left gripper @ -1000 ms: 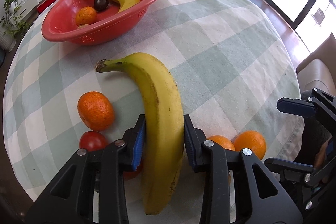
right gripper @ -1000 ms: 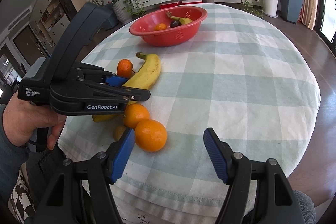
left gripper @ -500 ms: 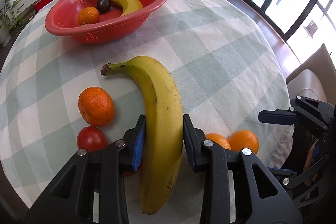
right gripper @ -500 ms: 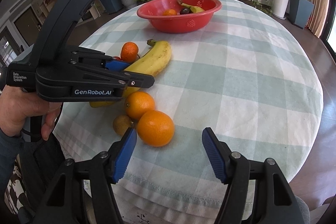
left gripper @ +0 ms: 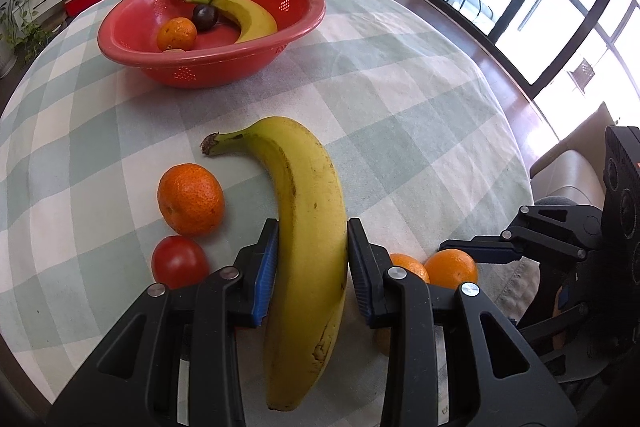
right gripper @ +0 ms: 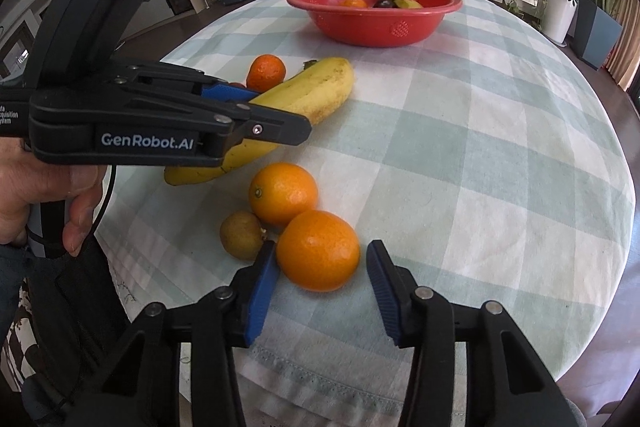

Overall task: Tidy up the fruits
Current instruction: 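Close the right tool on the orange while the left tool holds the banana, then lift and carry the banana and orange over the red bowl with both tools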

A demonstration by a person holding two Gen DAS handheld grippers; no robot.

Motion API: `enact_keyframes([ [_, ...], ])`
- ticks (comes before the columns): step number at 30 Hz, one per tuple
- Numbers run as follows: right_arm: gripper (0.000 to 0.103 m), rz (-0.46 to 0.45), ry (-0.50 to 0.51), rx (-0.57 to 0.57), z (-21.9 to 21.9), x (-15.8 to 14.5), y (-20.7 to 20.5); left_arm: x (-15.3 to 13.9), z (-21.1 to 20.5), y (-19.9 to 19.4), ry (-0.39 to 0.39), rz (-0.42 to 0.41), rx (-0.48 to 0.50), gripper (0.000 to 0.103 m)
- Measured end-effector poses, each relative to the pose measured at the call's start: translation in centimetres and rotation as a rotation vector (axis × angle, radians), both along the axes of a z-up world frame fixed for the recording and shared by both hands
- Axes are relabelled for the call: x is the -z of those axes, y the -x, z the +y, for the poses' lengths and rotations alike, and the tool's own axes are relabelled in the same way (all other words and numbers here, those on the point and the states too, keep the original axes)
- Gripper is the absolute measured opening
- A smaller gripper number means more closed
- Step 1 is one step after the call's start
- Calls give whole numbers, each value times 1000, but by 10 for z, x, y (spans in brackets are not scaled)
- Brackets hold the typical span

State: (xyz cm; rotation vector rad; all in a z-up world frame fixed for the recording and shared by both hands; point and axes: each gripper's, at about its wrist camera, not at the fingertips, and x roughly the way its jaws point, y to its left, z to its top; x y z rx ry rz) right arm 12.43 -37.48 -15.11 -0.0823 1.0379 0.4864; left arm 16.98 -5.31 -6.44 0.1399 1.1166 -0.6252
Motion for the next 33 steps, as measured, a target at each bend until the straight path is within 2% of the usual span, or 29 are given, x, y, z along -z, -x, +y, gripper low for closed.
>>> enact_keyframes([
  [13, 42, -17, -31, 1, -4, -8, 4, -8, 8, 9, 15, -19, 1, 31],
  [27, 42, -47, -73, 54, -25, -26, -6, -38, 31, 18, 129, -37, -29, 31],
  [33, 42, -77, -92, 81, -36, -42, -16, -63, 46, 19, 182, -72, -47, 31],
])
